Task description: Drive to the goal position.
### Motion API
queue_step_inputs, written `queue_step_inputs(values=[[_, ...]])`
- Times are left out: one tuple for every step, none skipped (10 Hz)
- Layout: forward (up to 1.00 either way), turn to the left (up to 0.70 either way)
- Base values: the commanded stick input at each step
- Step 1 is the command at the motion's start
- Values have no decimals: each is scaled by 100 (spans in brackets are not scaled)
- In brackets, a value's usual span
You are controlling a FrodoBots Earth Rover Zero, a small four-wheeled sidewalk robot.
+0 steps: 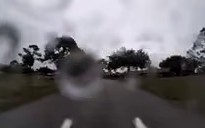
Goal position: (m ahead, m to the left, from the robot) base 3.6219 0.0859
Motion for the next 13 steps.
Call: queue_step_inputs(values=[[100,0],[100,0],[100,0],[100,0],[100,0],[100,0],[100,0],[100,0],[100,0],[100,0],[100,0],[100,0],[100,0]])
